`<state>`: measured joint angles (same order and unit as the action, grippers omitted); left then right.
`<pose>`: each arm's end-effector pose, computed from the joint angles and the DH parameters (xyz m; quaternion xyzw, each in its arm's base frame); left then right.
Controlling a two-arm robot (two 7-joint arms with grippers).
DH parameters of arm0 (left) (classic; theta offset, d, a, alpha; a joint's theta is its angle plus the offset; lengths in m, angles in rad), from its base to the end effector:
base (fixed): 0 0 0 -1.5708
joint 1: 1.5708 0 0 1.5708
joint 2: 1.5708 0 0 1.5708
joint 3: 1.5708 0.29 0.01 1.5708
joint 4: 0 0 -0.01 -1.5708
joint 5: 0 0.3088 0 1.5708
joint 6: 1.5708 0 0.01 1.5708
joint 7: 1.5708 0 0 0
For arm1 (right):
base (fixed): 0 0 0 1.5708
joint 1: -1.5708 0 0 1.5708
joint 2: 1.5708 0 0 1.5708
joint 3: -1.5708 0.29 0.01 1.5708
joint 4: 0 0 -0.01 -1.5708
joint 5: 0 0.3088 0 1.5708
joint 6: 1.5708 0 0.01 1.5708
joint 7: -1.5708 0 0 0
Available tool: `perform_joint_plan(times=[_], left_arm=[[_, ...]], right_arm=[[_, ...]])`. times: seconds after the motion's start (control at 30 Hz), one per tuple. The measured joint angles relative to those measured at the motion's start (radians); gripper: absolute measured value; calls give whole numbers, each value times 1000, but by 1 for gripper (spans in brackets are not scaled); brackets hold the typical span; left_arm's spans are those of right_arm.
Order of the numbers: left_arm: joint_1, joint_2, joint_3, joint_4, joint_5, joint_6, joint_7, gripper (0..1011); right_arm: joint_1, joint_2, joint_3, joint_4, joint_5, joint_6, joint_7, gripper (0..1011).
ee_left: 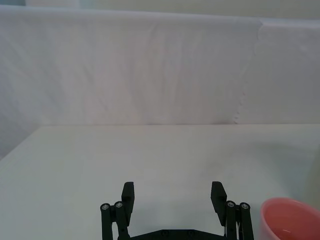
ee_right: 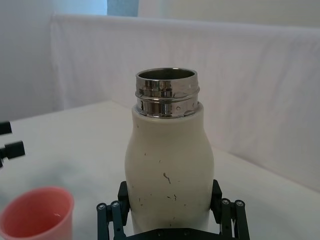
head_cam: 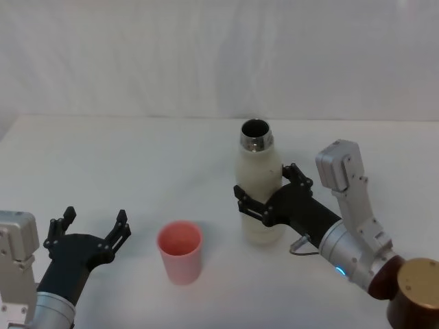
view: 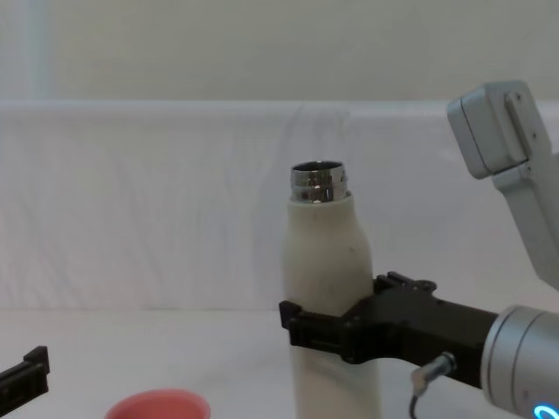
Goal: Grasp the thermos with one hand and pour water into the cup lid.
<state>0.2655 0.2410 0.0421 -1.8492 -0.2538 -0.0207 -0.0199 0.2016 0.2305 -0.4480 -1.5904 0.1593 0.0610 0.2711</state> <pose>0.2529 0.0376 -0.2853 -0.0173 0.0064 0.6616 0.7496 0.3543 0.0715 -0.2533 -0.0275 -0.0647 -0.4195 0.9050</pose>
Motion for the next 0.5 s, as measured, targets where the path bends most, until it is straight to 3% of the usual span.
perform_joint_plan(times=[0.5], left_arm=[[0,0,0,0,0,0,0,1001]], right_arm=[[-21,76,-20,-89,-202,26,-14,957]])
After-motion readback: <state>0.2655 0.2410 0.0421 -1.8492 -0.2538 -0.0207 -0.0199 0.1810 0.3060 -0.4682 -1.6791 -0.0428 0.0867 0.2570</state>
